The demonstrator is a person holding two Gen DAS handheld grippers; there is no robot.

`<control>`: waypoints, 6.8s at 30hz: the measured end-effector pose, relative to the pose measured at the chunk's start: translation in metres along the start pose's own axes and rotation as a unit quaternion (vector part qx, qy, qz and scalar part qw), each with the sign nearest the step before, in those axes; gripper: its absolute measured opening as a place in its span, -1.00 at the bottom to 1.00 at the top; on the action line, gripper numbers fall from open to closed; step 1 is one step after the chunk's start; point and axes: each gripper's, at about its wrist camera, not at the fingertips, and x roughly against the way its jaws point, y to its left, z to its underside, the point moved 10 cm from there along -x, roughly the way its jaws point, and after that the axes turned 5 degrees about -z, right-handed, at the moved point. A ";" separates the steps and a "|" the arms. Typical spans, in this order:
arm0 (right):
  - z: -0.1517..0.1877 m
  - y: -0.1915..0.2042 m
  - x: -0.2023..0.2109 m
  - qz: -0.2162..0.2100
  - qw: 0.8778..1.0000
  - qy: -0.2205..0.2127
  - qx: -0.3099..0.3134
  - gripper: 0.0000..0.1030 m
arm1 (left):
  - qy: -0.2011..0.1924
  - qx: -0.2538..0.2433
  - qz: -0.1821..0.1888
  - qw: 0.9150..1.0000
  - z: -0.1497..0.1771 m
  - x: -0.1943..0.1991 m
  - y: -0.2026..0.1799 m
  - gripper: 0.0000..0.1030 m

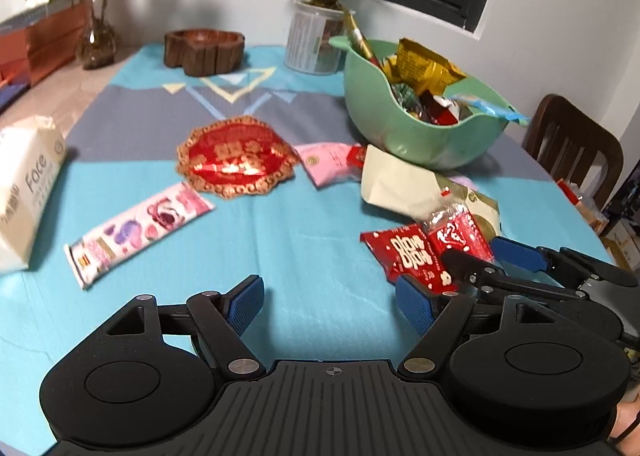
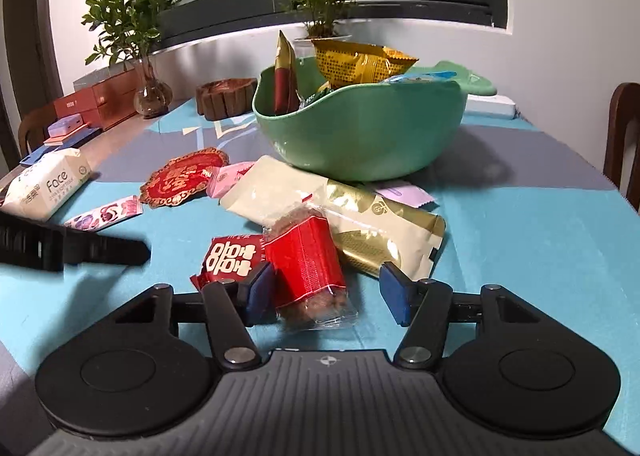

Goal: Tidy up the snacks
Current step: 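Grasp the red Happy packet with the left tool while the right tool grasps the red wafer pack, then lift both held packets and move them toward the green bowl, then open both tools over the green bowl to drop the red packets, then grasp the cream-gold bar with the left tool while the right tool grasps the red stick pack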

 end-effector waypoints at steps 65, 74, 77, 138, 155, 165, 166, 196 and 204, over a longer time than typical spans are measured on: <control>0.015 -0.019 0.020 0.046 0.999 -0.002 -0.005 -0.13 | -0.050 -0.091 -0.053 0.993 -0.002 -0.019 -0.037 1.00; 0.015 -0.019 0.022 0.048 0.999 -0.009 -0.006 -0.13 | -0.057 -0.090 -0.049 0.993 -0.005 -0.014 -0.037 1.00; 0.014 -0.019 0.023 0.048 0.999 -0.012 -0.006 -0.13 | -0.060 -0.091 -0.052 0.993 -0.004 -0.012 -0.037 1.00; -0.001 -0.011 0.042 0.045 0.996 -0.074 0.007 -0.13 | -0.105 -0.081 -0.042 0.990 -0.020 0.019 -0.040 1.00; -0.066 -0.017 0.079 0.017 0.989 -0.145 -0.015 -0.13 | -0.134 -0.074 -0.003 0.988 -0.103 0.039 -0.056 1.00; -0.129 -0.052 0.029 0.030 0.988 -0.149 -0.031 -0.13 | -0.125 -0.090 0.022 0.988 -0.152 -0.027 -0.087 1.00; -0.131 -0.056 0.021 0.032 0.988 -0.146 -0.038 -0.13 | -0.120 -0.090 0.021 0.988 -0.153 -0.033 -0.089 1.00; -0.037 -0.036 0.013 -0.023 0.998 -0.044 -0.030 0.74 | -0.099 -0.014 -0.010 0.995 -0.097 -0.019 0.015 1.00; -0.036 -0.032 -0.031 -0.021 1.000 0.007 -0.014 0.78 | -0.071 -0.024 -0.002 0.997 -0.064 -0.016 0.011 1.00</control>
